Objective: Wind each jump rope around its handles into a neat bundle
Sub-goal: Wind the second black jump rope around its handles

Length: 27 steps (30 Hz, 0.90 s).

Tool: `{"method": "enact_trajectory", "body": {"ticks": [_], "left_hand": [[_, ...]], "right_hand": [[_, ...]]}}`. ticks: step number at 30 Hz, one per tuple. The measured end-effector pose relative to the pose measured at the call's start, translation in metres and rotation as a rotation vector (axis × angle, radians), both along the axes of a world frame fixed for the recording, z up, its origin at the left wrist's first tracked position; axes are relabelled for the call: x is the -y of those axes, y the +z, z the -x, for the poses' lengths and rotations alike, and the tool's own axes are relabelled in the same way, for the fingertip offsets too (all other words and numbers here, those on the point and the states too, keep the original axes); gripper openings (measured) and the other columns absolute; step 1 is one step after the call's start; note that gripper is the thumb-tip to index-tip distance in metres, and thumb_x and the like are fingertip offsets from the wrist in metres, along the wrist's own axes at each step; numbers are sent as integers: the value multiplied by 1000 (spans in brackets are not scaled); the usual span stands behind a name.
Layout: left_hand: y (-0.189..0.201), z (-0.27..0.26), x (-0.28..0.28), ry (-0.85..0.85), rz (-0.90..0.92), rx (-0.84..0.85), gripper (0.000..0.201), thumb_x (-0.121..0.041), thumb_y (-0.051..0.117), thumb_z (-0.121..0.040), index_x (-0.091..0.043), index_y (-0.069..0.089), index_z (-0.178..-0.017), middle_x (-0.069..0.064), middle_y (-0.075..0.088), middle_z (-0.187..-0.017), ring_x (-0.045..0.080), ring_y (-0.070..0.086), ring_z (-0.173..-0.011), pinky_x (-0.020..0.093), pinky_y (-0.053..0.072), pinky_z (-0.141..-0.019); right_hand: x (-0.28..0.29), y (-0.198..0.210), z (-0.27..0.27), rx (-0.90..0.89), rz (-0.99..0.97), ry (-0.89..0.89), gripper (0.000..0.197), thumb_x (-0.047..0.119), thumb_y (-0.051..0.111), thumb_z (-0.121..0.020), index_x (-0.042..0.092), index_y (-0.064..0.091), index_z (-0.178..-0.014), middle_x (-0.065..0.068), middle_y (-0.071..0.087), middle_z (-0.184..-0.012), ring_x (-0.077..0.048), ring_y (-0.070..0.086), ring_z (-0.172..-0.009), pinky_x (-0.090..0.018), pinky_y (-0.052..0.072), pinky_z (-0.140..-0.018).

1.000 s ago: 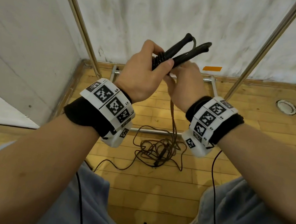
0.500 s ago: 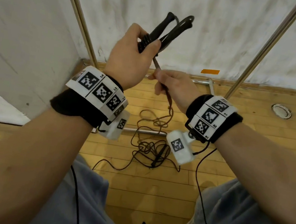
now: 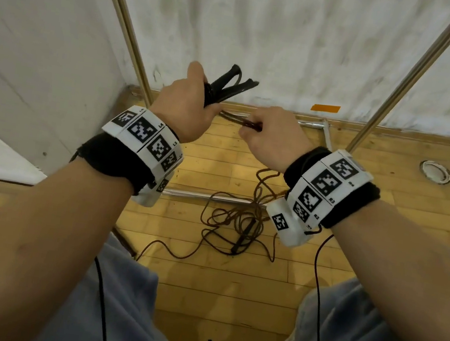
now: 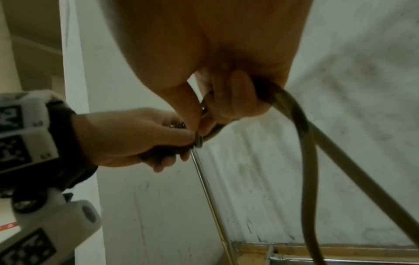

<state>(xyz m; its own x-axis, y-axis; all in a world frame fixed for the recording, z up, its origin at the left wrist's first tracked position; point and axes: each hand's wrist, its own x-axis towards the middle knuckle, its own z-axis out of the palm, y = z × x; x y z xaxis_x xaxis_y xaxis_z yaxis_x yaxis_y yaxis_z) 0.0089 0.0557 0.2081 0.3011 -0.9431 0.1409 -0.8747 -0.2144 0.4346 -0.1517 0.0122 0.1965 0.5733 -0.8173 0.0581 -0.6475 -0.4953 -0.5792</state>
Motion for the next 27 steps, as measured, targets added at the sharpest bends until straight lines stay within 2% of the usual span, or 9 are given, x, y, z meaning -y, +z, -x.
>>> {"method": "enact_trajectory", "body": {"ticks": [2,5,8,11,15,18,20,23,27], "left_hand": [[-4,1,1,-10,-78,10,40,-31,59,-93,-9,36,-117,17,61,-113,33,61,-93,38,47,-71],[-9,3,3,-28,-199,49,38,-33,56,-94,-12,41,-122,13,60,-114,29,59,-94,39,50,-77],[-14,9,6,-104,-291,112,34,-35,53,-95,-17,47,-123,4,60,-106,20,55,-87,33,45,-70],[-17,19,5,-203,-297,107,25,-32,54,-95,-19,50,-115,-4,52,-87,10,47,-69,24,33,-54],[-20,30,2,-310,-261,125,24,-41,60,-89,-23,52,-102,-6,58,-86,11,51,-72,26,38,-59],[-18,35,1,-293,-208,133,28,-51,65,-82,-29,48,-85,-14,51,-73,3,47,-64,25,33,-52],[-19,39,0,-311,-174,148,25,-46,63,-83,-30,45,-80,-12,50,-68,5,47,-62,26,32,-50],[-15,38,-3,-367,-120,114,19,-41,62,-85,-28,49,-81,-9,53,-66,11,50,-61,27,34,-51],[-6,33,-10,-487,-18,59,16,-36,66,-83,-21,61,-84,-7,57,-65,16,52,-60,27,36,-54]], "right_hand": [[4,1,4,-43,7,0,20,24,52,-93,9,64,-85,-3,57,-75,-17,51,-68,-26,34,-56],[6,3,10,-59,28,4,27,30,48,-96,14,57,-76,1,51,-66,-13,46,-59,-25,30,-51],[9,5,14,-59,112,11,30,34,43,-98,15,58,-80,2,50,-67,-9,43,-58,-23,28,-50],[13,8,17,-47,194,10,33,35,43,-97,12,62,-87,2,49,-69,-11,42,-60,-20,26,-51],[15,10,21,0,231,-29,34,38,44,-96,13,66,-91,3,54,-71,-12,46,-64,-17,27,-51],[18,13,25,44,235,-54,35,40,46,-95,14,68,-90,3,57,-73,-11,49,-65,-16,31,-54],[20,15,27,45,224,-69,38,44,49,-93,12,68,-85,0,59,-71,-12,51,-65,-17,34,-55],[27,17,32,114,123,-111,41,47,56,-88,9,70,-80,-5,60,-69,-12,51,-61,-17,38,-54],[38,20,44,245,-197,-72,29,47,65,-81,21,70,-70,14,51,-46,1,46,-43,-4,34,-44]]}}
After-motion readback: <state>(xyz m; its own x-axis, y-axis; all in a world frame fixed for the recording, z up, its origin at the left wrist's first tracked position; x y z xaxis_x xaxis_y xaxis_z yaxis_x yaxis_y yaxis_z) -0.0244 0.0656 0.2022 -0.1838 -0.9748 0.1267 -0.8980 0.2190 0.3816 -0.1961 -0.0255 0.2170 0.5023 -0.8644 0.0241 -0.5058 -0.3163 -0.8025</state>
